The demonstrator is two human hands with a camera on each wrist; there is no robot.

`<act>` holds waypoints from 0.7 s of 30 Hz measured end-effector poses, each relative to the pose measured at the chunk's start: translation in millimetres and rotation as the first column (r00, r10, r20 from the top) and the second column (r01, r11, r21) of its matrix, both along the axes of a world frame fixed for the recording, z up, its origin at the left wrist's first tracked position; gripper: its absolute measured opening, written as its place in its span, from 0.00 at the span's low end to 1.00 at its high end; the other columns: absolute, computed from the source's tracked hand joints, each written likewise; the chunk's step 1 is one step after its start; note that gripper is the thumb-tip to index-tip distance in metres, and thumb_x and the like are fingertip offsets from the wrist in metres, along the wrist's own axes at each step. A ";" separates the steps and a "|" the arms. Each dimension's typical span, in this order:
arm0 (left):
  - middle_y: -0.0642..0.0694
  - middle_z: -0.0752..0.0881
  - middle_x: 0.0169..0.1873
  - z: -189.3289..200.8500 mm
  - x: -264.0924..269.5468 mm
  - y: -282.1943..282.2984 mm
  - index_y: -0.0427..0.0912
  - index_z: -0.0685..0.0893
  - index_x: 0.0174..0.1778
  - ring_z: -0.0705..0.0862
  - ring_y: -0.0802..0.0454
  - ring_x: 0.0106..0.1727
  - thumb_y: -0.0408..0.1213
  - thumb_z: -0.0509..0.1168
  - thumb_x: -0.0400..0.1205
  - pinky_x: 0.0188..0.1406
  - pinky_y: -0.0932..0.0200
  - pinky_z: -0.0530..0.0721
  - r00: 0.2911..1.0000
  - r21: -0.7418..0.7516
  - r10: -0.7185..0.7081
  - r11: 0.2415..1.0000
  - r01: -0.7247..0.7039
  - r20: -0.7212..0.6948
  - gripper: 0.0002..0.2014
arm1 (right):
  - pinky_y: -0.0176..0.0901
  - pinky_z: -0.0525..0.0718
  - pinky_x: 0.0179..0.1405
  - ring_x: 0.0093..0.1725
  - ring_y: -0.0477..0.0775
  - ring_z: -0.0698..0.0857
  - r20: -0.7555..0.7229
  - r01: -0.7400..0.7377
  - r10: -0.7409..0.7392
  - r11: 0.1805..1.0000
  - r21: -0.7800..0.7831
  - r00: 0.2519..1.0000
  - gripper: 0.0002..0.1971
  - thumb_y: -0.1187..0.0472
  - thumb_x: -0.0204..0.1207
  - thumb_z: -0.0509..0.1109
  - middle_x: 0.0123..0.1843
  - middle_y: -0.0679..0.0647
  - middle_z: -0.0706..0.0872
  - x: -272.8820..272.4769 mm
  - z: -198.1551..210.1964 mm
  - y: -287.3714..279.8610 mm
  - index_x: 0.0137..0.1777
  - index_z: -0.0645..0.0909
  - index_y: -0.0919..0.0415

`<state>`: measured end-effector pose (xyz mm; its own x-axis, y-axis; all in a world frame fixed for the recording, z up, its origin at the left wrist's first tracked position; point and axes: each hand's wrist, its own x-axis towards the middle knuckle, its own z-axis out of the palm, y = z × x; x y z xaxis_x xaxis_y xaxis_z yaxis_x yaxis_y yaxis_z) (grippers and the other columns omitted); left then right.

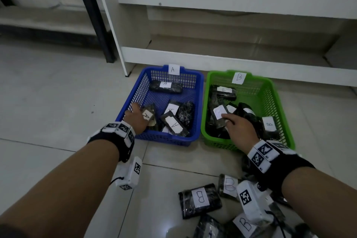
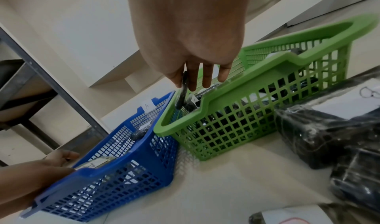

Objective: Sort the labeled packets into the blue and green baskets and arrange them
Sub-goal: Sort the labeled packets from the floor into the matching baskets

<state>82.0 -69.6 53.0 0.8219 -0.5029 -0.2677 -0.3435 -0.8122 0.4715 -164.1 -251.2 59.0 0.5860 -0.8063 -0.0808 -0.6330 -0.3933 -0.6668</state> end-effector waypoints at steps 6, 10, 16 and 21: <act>0.27 0.70 0.70 -12.1 4.6 -14.0 0.32 0.54 0.76 0.76 0.30 0.66 0.32 0.62 0.82 0.62 0.40 0.75 0.999 0.158 0.037 0.987 -0.042 0.032 0.30 | 0.59 0.73 0.64 0.57 0.63 0.81 -0.227 0.016 -0.030 0.998 -0.063 0.973 0.18 0.55 0.84 0.55 0.52 0.57 0.88 7.9 -16.0 1.2 0.71 0.74 0.41; 0.27 0.79 0.63 -10.7 18.9 -16.9 0.30 0.46 0.79 0.81 0.33 0.61 0.31 0.66 0.80 0.55 0.45 0.79 0.999 0.192 -0.001 0.981 0.009 -0.045 0.39 | 0.59 0.67 0.67 0.68 0.61 0.75 -0.373 -0.018 -0.028 0.992 -0.122 0.928 0.21 0.51 0.82 0.56 0.62 0.54 0.84 10.7 -12.2 4.9 0.75 0.69 0.41; 0.30 0.74 0.65 -20.5 30.1 -7.9 0.30 0.73 0.67 0.78 0.32 0.62 0.37 0.60 0.83 0.56 0.44 0.78 0.992 0.239 -0.064 0.970 0.036 0.111 0.19 | 0.58 0.67 0.69 0.75 0.60 0.64 -0.456 -0.119 -0.001 0.965 -0.235 0.890 0.25 0.46 0.80 0.59 0.76 0.54 0.64 7.2 -20.6 10.6 0.76 0.66 0.48; 0.29 0.85 0.48 -13.2 25.7 0.2 0.27 0.83 0.51 0.84 0.35 0.50 0.37 0.61 0.83 0.45 0.49 0.80 0.976 0.078 -0.177 0.983 0.167 0.129 0.14 | 0.59 0.67 0.68 0.73 0.62 0.65 -0.479 -0.209 0.056 0.939 -0.274 0.876 0.24 0.46 0.82 0.56 0.76 0.54 0.65 7.6 -20.5 12.0 0.76 0.65 0.53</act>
